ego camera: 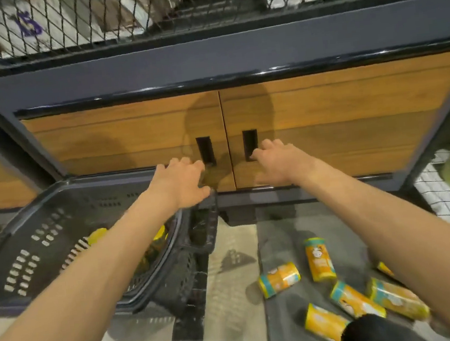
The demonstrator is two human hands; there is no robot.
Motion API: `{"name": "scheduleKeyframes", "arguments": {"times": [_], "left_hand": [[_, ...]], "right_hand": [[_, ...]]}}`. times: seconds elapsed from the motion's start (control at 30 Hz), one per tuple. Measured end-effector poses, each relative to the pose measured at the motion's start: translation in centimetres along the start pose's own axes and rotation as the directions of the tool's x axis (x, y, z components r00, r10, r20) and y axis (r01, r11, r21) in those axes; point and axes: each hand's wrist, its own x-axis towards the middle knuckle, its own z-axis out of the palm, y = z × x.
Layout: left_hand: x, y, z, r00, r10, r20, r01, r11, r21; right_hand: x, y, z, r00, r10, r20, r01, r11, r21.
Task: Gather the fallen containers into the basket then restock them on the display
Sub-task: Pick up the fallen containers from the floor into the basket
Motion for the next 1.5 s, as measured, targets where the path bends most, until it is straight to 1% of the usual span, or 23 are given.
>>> {"name": "scheduleKeyframes", "arguments": {"times": [0.07,0.2,0.33,0.5,0.63,0.7,0.83,0.93,1.07,1.2,1.37,1.5], "left_hand": [[0.9,3.2,0.3,0.999,0.039,-0.001,-0.039,0.999,0.013],[3.4,9.7,2.2,0.991,0.127,0.039,-0.126,0.992,-0.019],[6.2,14.8,5.8,0.971,0.202,0.129,-0.194,0.978,-0.077],[8.4,18.6,11.7,0.942,0.261,0.213,-0.247,0.965,-0.089],[9.8,20.2,16.5,0.927,0.280,0.250,-0.270,0.960,-0.076],[10.6,20.8,18.9,0.914,0.297,0.276,-0.284,0.955,-0.088],[12.0,22.3,23.6,0.890,0.311,0.334,-0.280,0.950,-0.141],[13.0,24.0,26.1,0.876,0.340,0.343,-0.288,0.938,-0.195],[13.6,24.9,28.7,0.878,0.328,0.348,-0.245,0.934,-0.262],[13.8,24.5,31.9,0.881,0.287,0.377,-0.176,0.937,-0.301],[13.6,24.7,35.0,0.886,0.277,0.371,-0.141,0.925,-0.354],[13.9,25.4,36.1,0.891,0.258,0.375,-0.101,0.916,-0.389]], "right_hand": [[-1.2,2.5,1.3,0.998,0.040,0.050,-0.040,0.999,0.007],[-3.1,6.9,5.0,0.981,0.120,0.152,-0.125,0.992,0.022],[-5.0,9.8,9.8,0.951,0.210,0.228,-0.230,0.971,0.063],[-7.2,12.5,15.5,0.889,0.319,0.328,-0.366,0.926,0.090],[-7.3,13.5,19.6,0.842,0.363,0.398,-0.430,0.898,0.089],[-6.7,13.5,21.6,0.835,0.368,0.408,-0.438,0.894,0.090],[-4.8,13.5,25.3,0.838,0.349,0.419,-0.435,0.891,0.129],[-3.3,13.4,28.1,0.839,0.325,0.436,-0.424,0.893,0.151],[-1.6,13.2,31.7,0.844,0.312,0.437,-0.406,0.903,0.139],[-0.1,13.7,34.1,0.823,0.376,0.425,-0.471,0.870,0.144],[1.5,13.8,37.1,0.781,0.452,0.431,-0.567,0.802,0.185],[2.5,13.8,38.9,0.747,0.495,0.444,-0.619,0.761,0.194]]}}
